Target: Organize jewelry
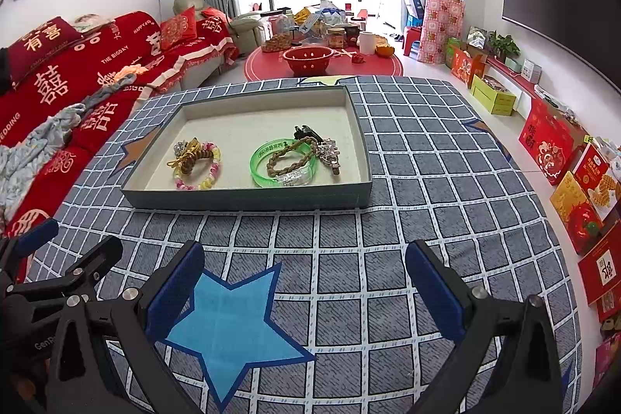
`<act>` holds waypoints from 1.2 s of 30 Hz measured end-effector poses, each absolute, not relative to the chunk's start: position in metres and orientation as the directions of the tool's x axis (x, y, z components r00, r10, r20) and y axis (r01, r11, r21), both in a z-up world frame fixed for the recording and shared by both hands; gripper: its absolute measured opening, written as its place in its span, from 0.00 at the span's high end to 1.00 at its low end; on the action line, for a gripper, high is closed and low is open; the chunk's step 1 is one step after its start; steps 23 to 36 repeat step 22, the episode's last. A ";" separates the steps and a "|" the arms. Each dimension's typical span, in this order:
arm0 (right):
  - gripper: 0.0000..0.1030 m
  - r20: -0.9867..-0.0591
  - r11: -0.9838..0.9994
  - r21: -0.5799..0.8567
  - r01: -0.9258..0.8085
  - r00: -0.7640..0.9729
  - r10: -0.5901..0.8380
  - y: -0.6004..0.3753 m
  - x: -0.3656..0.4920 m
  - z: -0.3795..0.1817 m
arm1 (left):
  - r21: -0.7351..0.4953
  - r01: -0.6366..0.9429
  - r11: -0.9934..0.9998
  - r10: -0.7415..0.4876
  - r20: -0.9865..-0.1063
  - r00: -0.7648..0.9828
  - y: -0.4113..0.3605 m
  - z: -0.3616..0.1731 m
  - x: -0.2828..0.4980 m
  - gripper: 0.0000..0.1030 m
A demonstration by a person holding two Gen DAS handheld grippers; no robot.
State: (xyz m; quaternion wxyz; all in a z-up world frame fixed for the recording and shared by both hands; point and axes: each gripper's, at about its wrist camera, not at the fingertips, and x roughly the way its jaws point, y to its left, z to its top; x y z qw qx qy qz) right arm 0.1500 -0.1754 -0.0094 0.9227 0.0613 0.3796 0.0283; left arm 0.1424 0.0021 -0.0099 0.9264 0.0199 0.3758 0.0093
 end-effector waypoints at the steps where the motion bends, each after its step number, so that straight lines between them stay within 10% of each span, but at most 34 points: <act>1: 0.00 -0.697 0.991 0.135 -0.007 0.710 0.100 -0.176 0.152 -0.009 | 0.045 -0.006 0.999 0.035 -0.697 0.716 0.002 -0.010 0.143 0.00; 36: 0.00 -0.704 0.990 0.140 -0.004 0.703 0.102 -0.175 0.145 -0.018 | 0.053 0.020 0.998 0.023 -0.704 0.710 -0.003 -0.013 0.143 0.00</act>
